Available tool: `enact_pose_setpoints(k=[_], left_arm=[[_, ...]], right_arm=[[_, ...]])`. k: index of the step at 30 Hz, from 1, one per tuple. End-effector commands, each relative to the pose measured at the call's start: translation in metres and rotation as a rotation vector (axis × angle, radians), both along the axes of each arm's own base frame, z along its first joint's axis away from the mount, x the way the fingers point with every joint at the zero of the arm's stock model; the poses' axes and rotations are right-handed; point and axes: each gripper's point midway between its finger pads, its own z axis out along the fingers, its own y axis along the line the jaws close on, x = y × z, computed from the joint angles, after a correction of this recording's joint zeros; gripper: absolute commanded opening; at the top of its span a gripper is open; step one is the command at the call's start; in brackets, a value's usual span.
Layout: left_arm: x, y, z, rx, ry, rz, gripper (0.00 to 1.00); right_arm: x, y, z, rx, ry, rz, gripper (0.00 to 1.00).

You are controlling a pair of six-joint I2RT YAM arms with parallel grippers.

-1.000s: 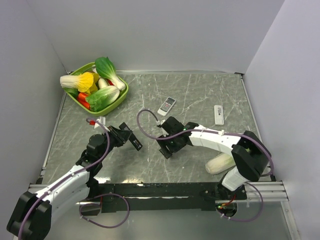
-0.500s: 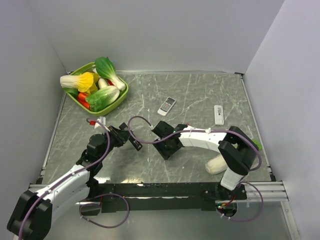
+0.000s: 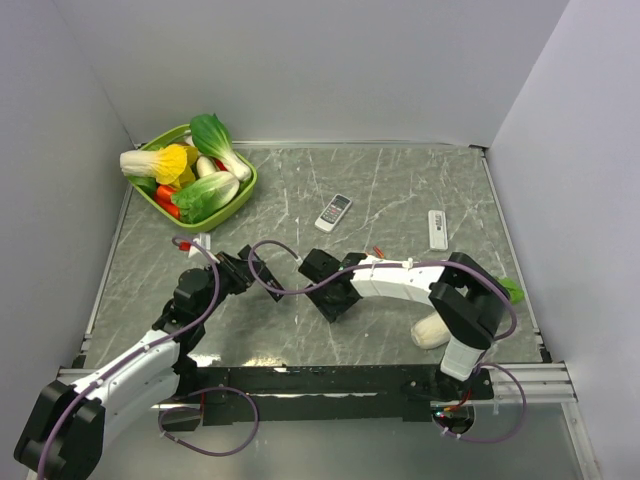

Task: Load the batteries into the remote control
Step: Pick up the battery cover at the center of the board.

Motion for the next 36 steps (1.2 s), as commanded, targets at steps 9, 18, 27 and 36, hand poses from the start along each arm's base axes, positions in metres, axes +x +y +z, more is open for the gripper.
enact_pose_setpoints(k=[9, 18, 27, 36], left_arm=[[0.0, -0.005, 0.012, -0.06, -0.033, -0.017, 0.01], [-0.001, -0.005, 0.01, -0.074, -0.025, -0.02, 0.02], [-0.002, -0.004, 0.008, -0.123, -0.019, -0.011, 0.01], [-0.007, -0.008, 0.01, -0.197, -0.037, -0.043, 0.01]], right_arm=[[0.005, 0.0, -0.008, -0.048, -0.002, -0.05, 0.53], [0.002, 0.001, -0.013, -0.049, 0.016, -0.062, 0.42], [0.008, 0.004, 0.008, 0.024, -0.054, -0.056, 0.22], [0.018, 0.019, 0.071, 0.246, -0.215, 0.027, 0.17]])
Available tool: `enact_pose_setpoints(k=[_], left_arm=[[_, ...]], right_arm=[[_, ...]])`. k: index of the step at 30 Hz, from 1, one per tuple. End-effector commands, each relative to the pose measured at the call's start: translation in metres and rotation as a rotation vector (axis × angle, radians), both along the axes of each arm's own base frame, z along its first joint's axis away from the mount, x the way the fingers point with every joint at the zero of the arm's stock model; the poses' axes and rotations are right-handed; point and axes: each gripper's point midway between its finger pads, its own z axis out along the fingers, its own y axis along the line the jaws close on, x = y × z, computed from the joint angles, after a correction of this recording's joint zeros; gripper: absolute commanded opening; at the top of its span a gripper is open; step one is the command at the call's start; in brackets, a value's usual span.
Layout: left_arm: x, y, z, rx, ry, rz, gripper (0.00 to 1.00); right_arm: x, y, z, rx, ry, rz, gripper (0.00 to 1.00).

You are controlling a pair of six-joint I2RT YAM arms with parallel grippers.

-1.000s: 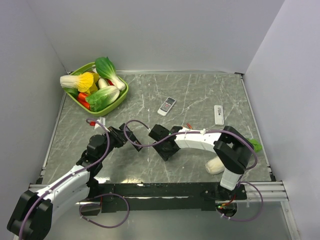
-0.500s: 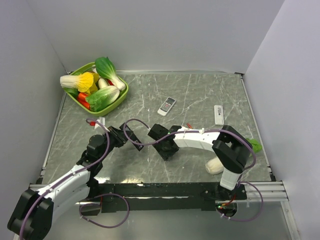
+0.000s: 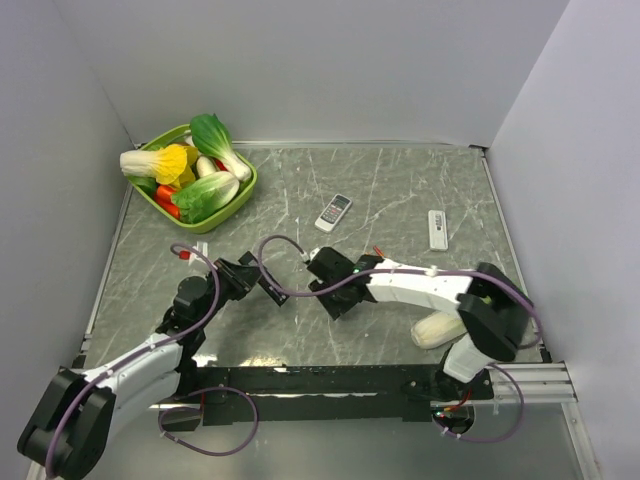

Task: Load the batteries into the remote control
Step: Pick up the battery cover at the center of the board, then load the battery cover into the remote control.

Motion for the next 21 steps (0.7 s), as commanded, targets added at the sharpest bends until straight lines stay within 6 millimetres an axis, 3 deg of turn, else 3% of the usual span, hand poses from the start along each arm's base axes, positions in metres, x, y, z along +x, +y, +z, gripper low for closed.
enact_pose_setpoints(k=[1, 5, 10, 21], left_arm=[[0.0, -0.008, 0.025, -0.091, -0.08, -0.037, 0.01], [-0.002, -0.012, 0.033, -0.157, -0.096, -0.06, 0.02], [-0.005, -0.019, 0.039, -0.225, -0.096, -0.097, 0.02], [-0.01, -0.027, 0.062, -0.314, -0.139, -0.148, 0.02]], right_arm=[[0.017, 0.022, 0.061, 0.198, -0.172, 0.054, 0.17], [0.012, 0.034, 0.102, 0.334, -0.225, 0.119, 0.18], [0.001, 0.05, 0.129, 0.428, -0.211, 0.197, 0.19], [-0.008, 0.077, 0.141, 0.443, -0.21, 0.279, 0.2]])
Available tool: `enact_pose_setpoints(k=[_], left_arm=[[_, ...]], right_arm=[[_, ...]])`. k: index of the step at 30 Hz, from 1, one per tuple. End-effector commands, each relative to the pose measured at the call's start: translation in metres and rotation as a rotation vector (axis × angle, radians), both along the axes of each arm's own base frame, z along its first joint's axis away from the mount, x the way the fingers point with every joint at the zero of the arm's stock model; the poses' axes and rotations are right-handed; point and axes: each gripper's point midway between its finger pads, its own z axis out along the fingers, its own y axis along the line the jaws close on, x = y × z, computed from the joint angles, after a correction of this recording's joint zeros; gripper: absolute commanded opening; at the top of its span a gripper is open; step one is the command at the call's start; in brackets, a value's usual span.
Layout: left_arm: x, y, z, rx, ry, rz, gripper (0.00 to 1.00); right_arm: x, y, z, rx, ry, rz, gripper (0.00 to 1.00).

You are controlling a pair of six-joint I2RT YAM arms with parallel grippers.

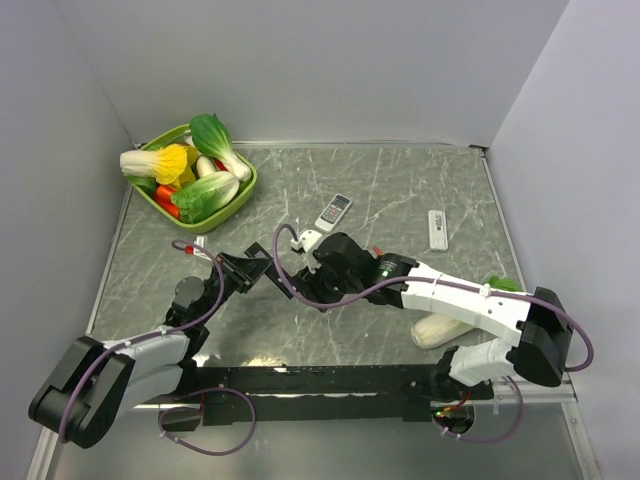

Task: Load the batteries into the remote control
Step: Load the battery cover into the remote control.

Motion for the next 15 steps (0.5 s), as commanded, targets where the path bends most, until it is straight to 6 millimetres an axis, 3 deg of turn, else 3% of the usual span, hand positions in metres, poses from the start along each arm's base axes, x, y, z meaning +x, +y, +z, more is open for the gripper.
enact_pose_setpoints(k=[1, 15], left_arm=[[-0.009, -0.003, 0.022, -0.071, -0.075, -0.034, 0.02], [-0.008, 0.0, 0.026, -0.043, -0.079, -0.004, 0.02]], right_arm=[[0.005, 0.022, 0.027, 0.046, -0.051, 0.036, 0.2], [0.01, 0.027, 0.019, -0.127, -0.048, 0.016, 0.22]])
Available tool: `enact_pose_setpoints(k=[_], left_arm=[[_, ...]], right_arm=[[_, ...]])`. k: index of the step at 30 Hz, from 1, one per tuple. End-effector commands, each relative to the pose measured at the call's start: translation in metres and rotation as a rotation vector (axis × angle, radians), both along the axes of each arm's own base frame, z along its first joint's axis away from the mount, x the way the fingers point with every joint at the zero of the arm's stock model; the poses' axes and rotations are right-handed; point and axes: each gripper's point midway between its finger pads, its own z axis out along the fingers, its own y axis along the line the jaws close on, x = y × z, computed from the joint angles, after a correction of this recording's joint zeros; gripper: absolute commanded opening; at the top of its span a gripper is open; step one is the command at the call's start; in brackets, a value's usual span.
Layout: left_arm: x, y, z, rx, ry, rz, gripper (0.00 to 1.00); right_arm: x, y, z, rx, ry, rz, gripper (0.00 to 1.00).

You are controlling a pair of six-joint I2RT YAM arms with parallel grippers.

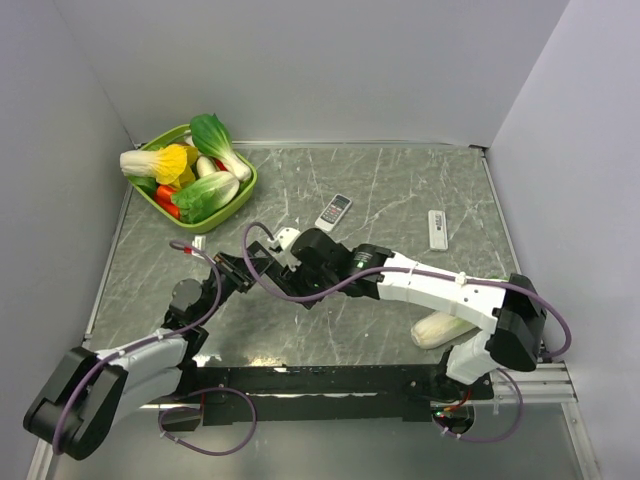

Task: Load the batteries into the remote control
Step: Load the battery cover into the remote control.

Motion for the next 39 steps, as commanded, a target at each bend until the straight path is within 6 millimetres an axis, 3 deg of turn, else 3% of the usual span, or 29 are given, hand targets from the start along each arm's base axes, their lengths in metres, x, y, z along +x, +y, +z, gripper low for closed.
enact_pose_setpoints(k=[1, 20, 39], left_arm=[[-0.002, 0.003, 0.007, 0.001, -0.034, 0.02, 0.02], [-0.002, 0.008, 0.007, -0.062, 0.031, 0.051, 0.02], [-0.007, 0.008, 0.019, -0.121, 0.023, 0.038, 0.02]], right_arm=[[0.004, -0.003, 0.006, -0.062, -0.024, -0.014, 0.22], [0.002, 0.005, 0.011, -0.117, -0.045, 0.0, 0.23], [0.002, 0.008, 0.015, -0.153, -0.048, 0.018, 0.25]])
